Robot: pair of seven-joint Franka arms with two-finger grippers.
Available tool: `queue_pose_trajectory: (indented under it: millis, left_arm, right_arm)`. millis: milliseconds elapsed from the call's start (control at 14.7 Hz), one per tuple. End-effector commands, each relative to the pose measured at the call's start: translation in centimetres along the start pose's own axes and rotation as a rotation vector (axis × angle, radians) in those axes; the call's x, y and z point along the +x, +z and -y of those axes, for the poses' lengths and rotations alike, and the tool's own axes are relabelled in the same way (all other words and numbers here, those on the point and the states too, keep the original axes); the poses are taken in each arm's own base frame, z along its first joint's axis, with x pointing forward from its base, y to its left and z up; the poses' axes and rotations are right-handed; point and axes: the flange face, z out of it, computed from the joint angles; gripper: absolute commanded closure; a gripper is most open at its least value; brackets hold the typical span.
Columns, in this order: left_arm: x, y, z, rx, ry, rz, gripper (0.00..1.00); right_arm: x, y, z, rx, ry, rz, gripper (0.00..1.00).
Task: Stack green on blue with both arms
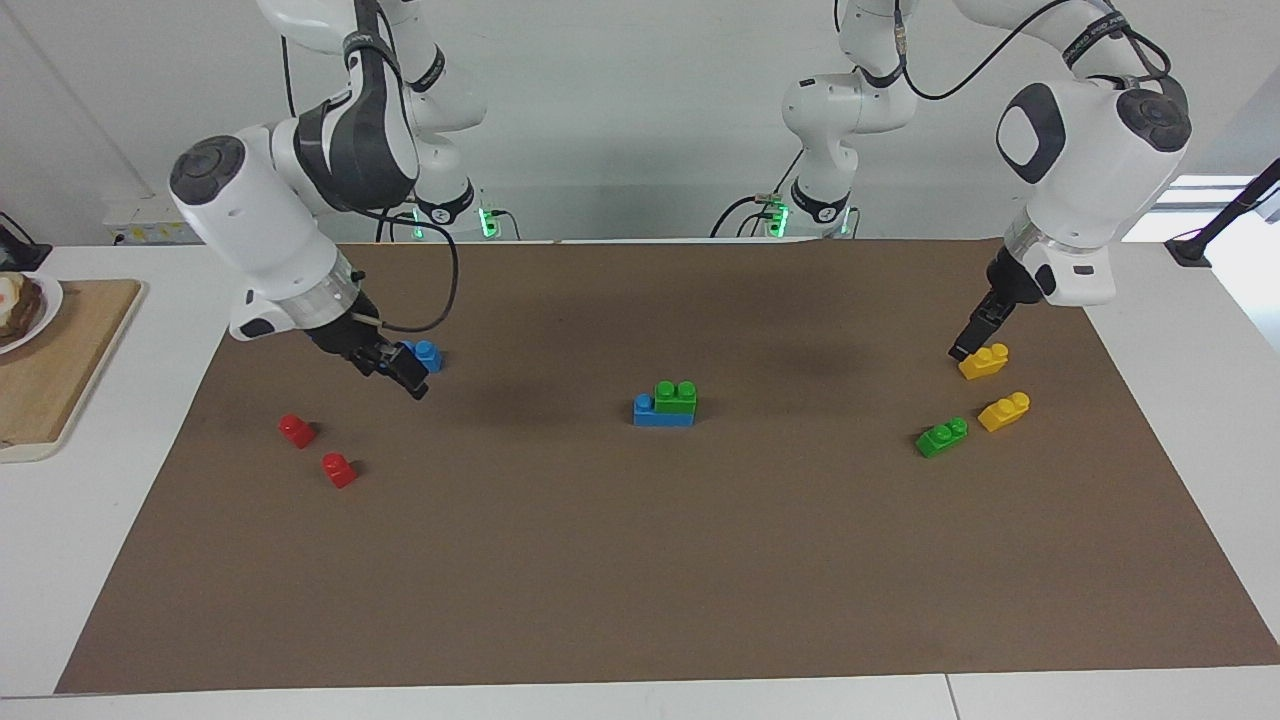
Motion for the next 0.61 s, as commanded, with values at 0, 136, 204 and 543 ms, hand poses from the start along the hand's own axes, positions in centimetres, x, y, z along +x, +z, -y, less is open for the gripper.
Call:
queue_pose_trajectory:
  millis: [0,136,204,543]
  left_arm:
    - [-0.4,-0.4,0.2,0.009,0.05,-0.013,0.0]
    - [-1.2,-1.0,0.1,0.005,0.067,-0.019,0.0]
    - [-1.5,-1.2,0.0,0.009,0.079,-0.014,0.0]
    - [-4.9,-3.0,2.4,0.054,0.332,0.051,0.0]
  right_arm:
    - [-2.4,-5.0,-1.7,-0.091,-0.163,-0.053,0.02]
    - [-3.6,-7.4,-2.5,-0.115,-0.248,-0.044,0.02]
    - [-4.2,-8.6,-3.0,-0.128,-0.274,-0.039,0.02]
    - [-6.4,-11.9,-4.9,-0.144,-0.316,0.002,0.02]
